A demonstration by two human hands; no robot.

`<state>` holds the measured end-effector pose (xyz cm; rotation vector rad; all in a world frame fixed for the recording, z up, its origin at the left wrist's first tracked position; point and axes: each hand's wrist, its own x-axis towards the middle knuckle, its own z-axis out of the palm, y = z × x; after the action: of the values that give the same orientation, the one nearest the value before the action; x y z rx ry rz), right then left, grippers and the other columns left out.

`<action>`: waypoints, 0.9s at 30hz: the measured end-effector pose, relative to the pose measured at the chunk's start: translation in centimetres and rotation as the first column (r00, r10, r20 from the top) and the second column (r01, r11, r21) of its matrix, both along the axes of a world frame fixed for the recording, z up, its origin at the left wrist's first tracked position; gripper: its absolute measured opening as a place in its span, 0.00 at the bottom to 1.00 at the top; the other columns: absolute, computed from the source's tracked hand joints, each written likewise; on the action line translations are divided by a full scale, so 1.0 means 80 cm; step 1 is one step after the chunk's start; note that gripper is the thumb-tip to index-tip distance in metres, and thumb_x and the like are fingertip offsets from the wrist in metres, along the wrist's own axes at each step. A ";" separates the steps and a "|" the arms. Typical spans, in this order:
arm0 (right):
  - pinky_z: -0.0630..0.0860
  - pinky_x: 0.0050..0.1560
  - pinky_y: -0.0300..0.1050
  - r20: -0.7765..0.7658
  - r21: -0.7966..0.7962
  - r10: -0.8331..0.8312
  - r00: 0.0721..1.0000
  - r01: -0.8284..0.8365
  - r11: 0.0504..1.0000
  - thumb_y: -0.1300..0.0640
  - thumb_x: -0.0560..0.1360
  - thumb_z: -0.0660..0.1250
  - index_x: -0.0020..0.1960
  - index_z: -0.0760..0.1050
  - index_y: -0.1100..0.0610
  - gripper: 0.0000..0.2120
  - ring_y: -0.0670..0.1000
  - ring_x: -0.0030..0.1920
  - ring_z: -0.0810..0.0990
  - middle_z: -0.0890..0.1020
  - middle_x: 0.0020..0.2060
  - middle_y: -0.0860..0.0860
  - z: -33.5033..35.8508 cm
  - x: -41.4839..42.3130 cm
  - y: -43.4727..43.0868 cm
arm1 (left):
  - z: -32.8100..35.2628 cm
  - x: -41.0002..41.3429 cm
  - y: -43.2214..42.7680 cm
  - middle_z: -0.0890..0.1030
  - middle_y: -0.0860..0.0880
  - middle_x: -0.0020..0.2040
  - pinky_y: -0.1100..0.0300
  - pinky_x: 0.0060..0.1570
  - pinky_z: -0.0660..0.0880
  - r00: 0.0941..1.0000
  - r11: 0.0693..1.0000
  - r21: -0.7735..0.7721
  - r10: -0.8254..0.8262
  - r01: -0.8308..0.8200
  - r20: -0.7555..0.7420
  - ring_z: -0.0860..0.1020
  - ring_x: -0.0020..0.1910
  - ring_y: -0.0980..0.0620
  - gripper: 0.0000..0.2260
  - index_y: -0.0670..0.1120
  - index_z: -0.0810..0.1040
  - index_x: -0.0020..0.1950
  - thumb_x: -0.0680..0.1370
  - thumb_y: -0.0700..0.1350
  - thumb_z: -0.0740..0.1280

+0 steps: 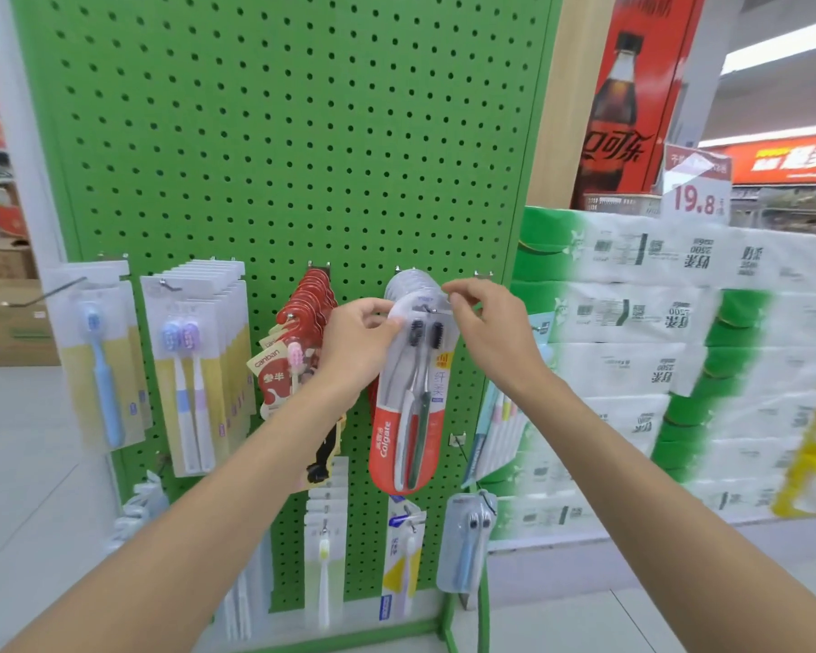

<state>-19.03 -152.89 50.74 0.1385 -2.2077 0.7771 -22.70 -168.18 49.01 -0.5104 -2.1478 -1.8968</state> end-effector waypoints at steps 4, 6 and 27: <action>0.72 0.62 0.48 0.010 0.119 -0.044 0.999 0.042 0.992 0.60 0.80 0.61 0.61 0.80 0.57 0.13 0.52 0.57 0.77 0.82 0.55 0.52 0.002 -0.007 0.009 | -0.003 -0.004 0.011 0.84 0.49 0.48 0.46 0.52 0.80 1.000 0.999 -0.038 -0.013 0.012 -0.020 0.83 0.48 0.50 0.04 0.50 0.80 0.53 0.79 0.43 0.67; 0.70 0.63 0.47 0.004 0.183 -0.064 0.998 0.062 0.981 0.61 0.80 0.61 0.62 0.79 0.57 0.13 0.53 0.58 0.76 0.82 0.55 0.53 0.003 -0.009 0.015 | -0.005 -0.005 0.015 0.84 0.50 0.48 0.46 0.52 0.80 0.999 0.998 -0.063 -0.022 0.019 -0.038 0.83 0.48 0.50 0.03 0.51 0.80 0.51 0.79 0.43 0.68; 0.74 0.54 0.53 0.076 0.421 -0.022 0.997 -0.012 0.907 0.59 0.79 0.65 0.59 0.79 0.55 0.10 0.53 0.48 0.77 0.78 0.47 0.52 0.016 -0.016 0.023 | 0.018 -0.046 -0.005 0.81 0.54 0.45 0.54 0.49 0.79 0.966 0.889 -0.435 0.027 -0.141 -0.258 0.79 0.43 0.56 0.02 0.50 0.80 0.47 0.78 0.43 0.70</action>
<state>-20.34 -151.07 52.04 0.3202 -2.4231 0.2928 -26.40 -168.56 50.48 -0.6822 -2.3888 -1.2039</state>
